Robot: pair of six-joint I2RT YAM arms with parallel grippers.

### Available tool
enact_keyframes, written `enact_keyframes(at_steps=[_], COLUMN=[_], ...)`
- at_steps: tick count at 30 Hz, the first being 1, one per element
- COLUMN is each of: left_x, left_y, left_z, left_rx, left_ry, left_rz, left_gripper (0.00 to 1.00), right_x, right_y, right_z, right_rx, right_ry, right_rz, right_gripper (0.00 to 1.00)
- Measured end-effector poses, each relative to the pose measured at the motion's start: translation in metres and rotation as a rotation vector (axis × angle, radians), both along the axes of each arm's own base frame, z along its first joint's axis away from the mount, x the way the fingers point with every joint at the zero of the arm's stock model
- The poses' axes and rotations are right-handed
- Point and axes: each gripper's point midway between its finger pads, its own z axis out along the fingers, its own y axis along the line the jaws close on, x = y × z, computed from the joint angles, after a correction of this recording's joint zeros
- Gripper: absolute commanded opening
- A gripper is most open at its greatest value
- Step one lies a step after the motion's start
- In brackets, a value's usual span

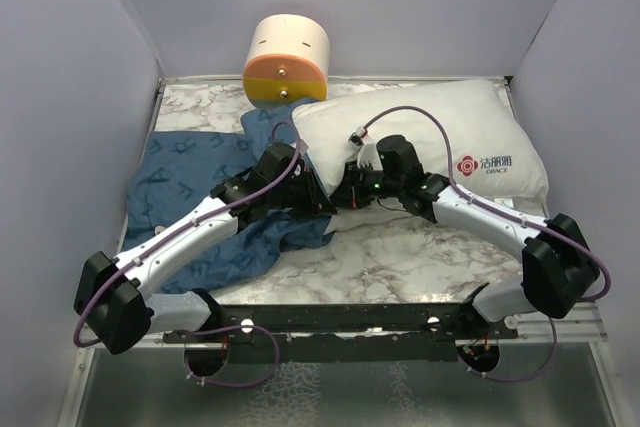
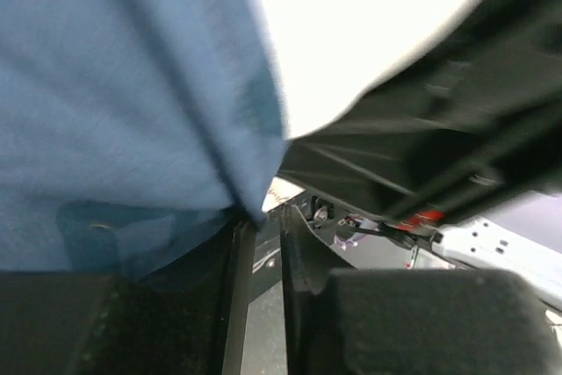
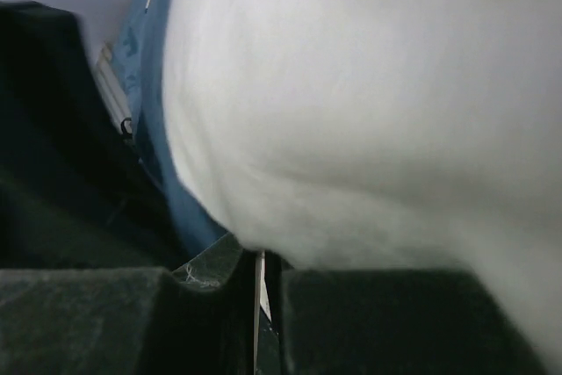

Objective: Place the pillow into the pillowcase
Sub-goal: Stuff the pillow into the pillowcase.

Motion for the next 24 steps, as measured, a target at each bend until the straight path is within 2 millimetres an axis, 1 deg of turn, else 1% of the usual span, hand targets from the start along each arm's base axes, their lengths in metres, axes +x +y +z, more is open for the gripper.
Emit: enact_keyframes(at_steps=[2, 4, 5, 7, 8, 10, 11, 13, 15, 16, 18, 19, 21, 23, 24], left_x=[-0.002, -0.006, -0.006, -0.005, -0.006, 0.003, 0.008, 0.021, 0.034, 0.040, 0.050, 0.057, 0.077, 0.103, 0.118], left_y=[0.009, 0.020, 0.024, 0.033, 0.039, 0.052, 0.057, 0.071, 0.083, 0.088, 0.094, 0.098, 0.104, 0.111, 0.114], left_z=[-0.023, -0.039, -0.041, -0.039, -0.034, -0.014, -0.001, 0.032, 0.065, 0.081, 0.100, 0.106, 0.114, 0.111, 0.105], left_rx=[0.038, 0.085, 0.099, 0.124, 0.136, 0.143, 0.138, 0.122, 0.107, 0.106, 0.114, 0.123, 0.143, 0.152, 0.151], left_ry=[0.036, 0.070, 0.074, 0.064, 0.050, -0.012, -0.050, -0.151, -0.253, -0.304, -0.370, -0.389, -0.416, -0.418, -0.405], left_rz=[0.009, 0.016, 0.019, 0.024, 0.024, 0.050, 0.064, 0.091, 0.116, 0.119, 0.125, 0.132, 0.149, 0.183, 0.205], left_gripper=[0.51, 0.64, 0.69, 0.75, 0.76, 0.78, 0.79, 0.80, 0.81, 0.81, 0.81, 0.81, 0.81, 0.81, 0.81], right_x=[-0.004, -0.011, -0.017, -0.025, -0.028, -0.036, -0.041, -0.049, -0.052, -0.052, -0.049, -0.045, -0.032, -0.013, 0.000], right_y=[0.002, 0.000, -0.004, -0.010, -0.015, -0.019, -0.023, -0.028, -0.031, -0.032, -0.031, -0.030, -0.027, -0.023, -0.019], right_z=[0.002, 0.004, 0.006, 0.014, 0.023, 0.042, 0.056, 0.083, 0.106, 0.119, 0.141, 0.152, 0.171, 0.183, 0.187], right_rx=[0.031, 0.057, 0.066, 0.080, 0.090, 0.117, 0.134, 0.162, 0.183, 0.192, 0.206, 0.207, 0.201, 0.176, 0.158], right_ry=[-0.010, -0.029, -0.036, -0.074, -0.106, -0.167, -0.215, -0.305, -0.380, -0.422, -0.492, -0.521, -0.572, -0.602, -0.603], right_rz=[0.017, 0.035, 0.045, 0.061, 0.060, 0.082, 0.096, 0.122, 0.138, 0.146, 0.152, 0.145, 0.117, 0.074, 0.048], right_gripper=[0.17, 0.27, 0.32, 0.41, 0.46, 0.54, 0.58, 0.64, 0.72, 0.77, 0.87, 0.90, 0.93, 0.95, 0.95])
